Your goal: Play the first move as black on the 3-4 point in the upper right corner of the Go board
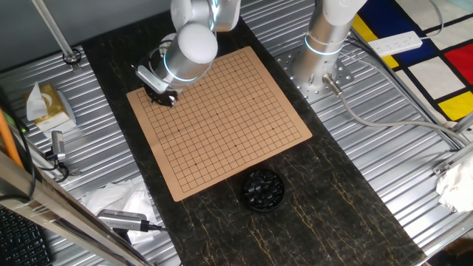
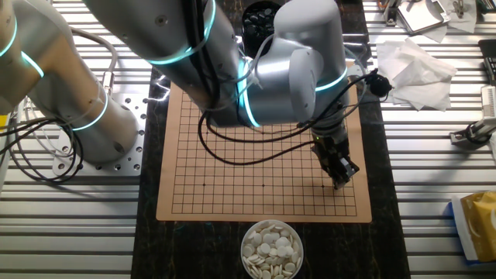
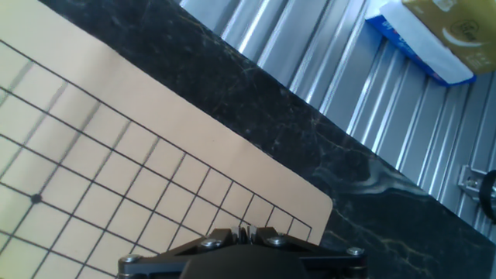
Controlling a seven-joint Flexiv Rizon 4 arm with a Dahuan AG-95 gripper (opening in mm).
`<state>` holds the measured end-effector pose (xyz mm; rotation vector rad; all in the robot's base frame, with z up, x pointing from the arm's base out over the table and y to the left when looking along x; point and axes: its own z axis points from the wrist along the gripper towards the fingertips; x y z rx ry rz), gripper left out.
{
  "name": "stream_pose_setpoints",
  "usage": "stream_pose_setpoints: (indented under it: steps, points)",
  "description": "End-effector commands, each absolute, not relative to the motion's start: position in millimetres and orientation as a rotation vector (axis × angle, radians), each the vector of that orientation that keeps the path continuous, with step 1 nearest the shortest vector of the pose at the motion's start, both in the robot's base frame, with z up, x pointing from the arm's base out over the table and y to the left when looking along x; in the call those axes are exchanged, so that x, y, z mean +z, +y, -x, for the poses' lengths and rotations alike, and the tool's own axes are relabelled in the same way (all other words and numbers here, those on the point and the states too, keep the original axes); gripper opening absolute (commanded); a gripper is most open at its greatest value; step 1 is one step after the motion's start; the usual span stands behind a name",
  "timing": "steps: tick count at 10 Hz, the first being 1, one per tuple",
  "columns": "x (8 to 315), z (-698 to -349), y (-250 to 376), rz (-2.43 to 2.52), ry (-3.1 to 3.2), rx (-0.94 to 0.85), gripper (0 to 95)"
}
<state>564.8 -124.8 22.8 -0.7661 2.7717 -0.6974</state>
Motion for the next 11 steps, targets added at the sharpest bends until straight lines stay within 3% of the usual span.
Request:
stream_pose_setpoints:
  steps: [1,11]
  points:
    - [22.9,-563.2,-125.1,0.807,2.754,-0.765,0.0]
    - [20.4,-559.5,-126.0,0.861,2.738,-0.835,0.0]
